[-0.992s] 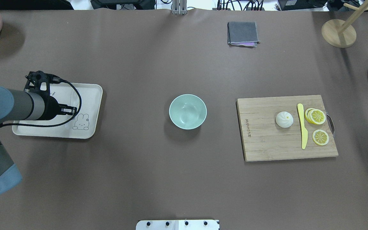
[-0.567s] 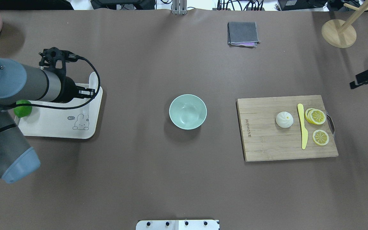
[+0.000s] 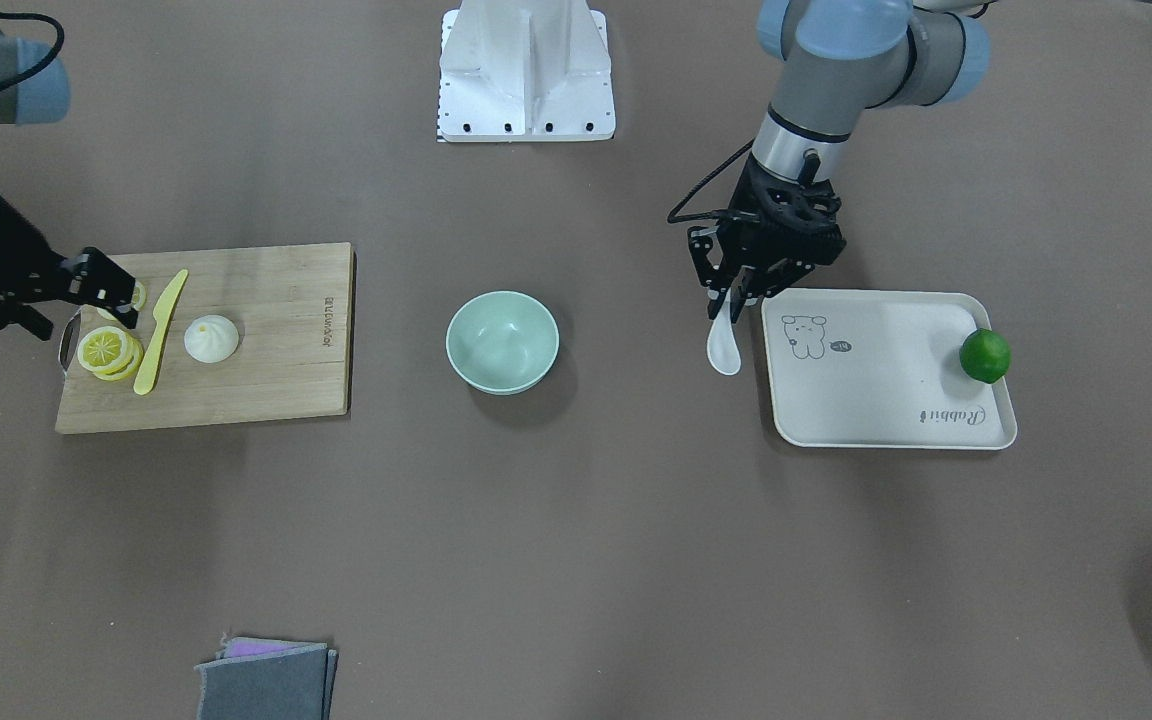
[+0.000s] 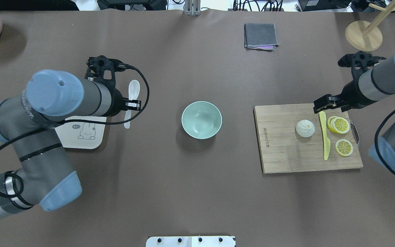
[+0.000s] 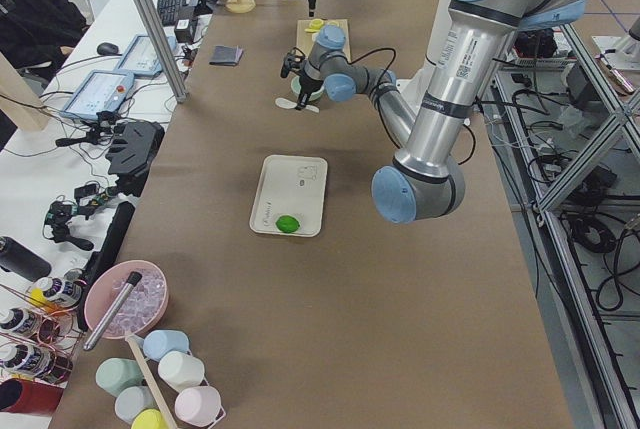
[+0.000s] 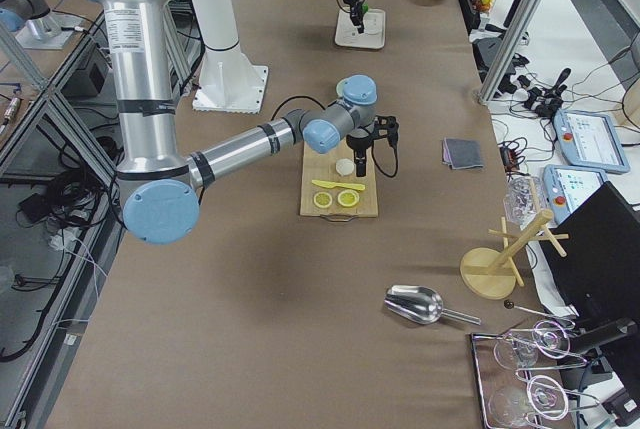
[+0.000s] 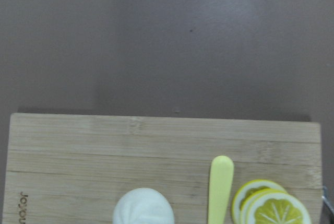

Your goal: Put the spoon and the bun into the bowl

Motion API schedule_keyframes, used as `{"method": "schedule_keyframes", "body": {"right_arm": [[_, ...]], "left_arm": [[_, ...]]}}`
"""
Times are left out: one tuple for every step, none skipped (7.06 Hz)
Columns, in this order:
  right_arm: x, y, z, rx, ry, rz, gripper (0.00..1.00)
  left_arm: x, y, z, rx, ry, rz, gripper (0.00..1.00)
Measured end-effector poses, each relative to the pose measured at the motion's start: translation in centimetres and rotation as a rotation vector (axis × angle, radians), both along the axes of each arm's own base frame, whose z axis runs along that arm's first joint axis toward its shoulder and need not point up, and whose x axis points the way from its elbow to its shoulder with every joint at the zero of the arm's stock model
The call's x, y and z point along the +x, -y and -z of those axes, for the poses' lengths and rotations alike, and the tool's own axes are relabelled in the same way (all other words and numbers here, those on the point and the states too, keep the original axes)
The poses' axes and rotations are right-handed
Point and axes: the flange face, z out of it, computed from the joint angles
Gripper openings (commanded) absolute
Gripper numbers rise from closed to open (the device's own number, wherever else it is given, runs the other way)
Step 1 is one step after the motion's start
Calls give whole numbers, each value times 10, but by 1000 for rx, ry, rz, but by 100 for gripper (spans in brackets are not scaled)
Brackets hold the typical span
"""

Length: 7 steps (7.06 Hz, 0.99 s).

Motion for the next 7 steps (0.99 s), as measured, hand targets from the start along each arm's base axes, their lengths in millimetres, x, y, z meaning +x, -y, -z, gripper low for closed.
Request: {"method": "schedule_keyframes", "body": {"right_arm": [[-25, -11, 0, 7, -19, 19, 100], [-42, -20, -2, 3, -28, 34, 97], [-53, -27, -5, -4, -39, 41, 94], [-63, -31, -8, 1, -56, 41, 87], [-71, -32, -11, 7, -71, 41, 65], [-78, -31, -14, 4, -80, 39, 31], [-82, -29, -18, -6, -88, 33, 0]], "left_arm": [[17, -9, 17, -4, 7, 4, 0], [25, -14, 25, -7, 11, 4, 0], [30, -18, 30, -9, 10, 2, 0], [34, -21, 34, -9, 7, 2, 0], [37, -23, 36, -7, 6, 4, 0], [37, -23, 36, -6, 7, 6, 0], [38, -24, 37, -5, 7, 7, 0]]}}
